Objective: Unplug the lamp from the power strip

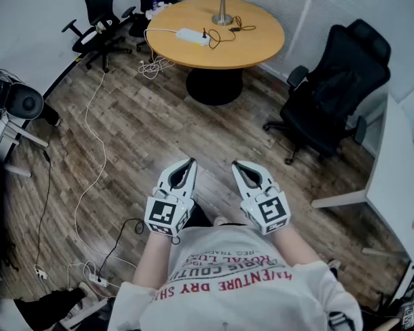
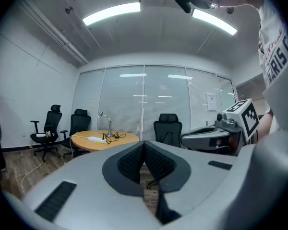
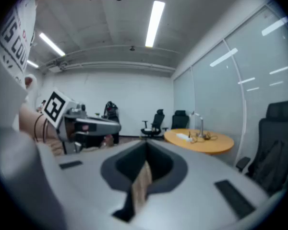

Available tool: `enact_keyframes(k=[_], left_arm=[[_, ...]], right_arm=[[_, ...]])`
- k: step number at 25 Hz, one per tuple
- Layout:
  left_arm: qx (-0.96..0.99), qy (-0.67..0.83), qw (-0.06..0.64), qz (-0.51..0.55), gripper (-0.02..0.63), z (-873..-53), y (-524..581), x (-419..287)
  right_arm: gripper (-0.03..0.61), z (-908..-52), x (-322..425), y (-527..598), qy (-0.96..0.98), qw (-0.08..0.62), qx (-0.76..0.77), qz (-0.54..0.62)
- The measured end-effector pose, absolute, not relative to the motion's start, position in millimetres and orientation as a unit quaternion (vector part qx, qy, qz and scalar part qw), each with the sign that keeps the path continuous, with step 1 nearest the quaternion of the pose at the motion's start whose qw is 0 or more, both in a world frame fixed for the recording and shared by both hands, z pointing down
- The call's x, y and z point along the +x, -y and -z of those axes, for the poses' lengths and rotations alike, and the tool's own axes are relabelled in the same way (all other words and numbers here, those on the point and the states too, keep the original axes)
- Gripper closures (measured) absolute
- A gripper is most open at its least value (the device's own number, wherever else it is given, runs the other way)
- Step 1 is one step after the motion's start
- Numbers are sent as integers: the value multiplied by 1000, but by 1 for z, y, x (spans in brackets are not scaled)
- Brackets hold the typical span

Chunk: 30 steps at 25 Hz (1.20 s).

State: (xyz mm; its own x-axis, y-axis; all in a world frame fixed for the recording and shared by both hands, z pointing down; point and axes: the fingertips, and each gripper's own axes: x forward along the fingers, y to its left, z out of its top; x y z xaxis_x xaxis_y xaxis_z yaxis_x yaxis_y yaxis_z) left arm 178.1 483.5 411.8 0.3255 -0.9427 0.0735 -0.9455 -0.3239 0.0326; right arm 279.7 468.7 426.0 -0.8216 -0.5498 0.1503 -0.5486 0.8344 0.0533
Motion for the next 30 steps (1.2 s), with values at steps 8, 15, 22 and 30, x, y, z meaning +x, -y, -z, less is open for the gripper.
enact_keyframes(k=[8, 15, 22, 30], left_arm=[[814, 578, 45, -18, 586, -413, -475, 173], [816, 574, 61, -17, 586, -420, -455, 162], [821, 566, 77, -20, 586, -427, -422, 129], [831, 549, 90, -20, 586, -425, -360, 55]], right_arm=[[551, -435, 277, -461, 951, 89, 295, -4], [551, -440, 270, -443, 947, 85, 310, -17], [549, -449, 240, -412, 942, 99, 320, -35], [549, -449, 172, -352, 928, 124, 347, -54]])
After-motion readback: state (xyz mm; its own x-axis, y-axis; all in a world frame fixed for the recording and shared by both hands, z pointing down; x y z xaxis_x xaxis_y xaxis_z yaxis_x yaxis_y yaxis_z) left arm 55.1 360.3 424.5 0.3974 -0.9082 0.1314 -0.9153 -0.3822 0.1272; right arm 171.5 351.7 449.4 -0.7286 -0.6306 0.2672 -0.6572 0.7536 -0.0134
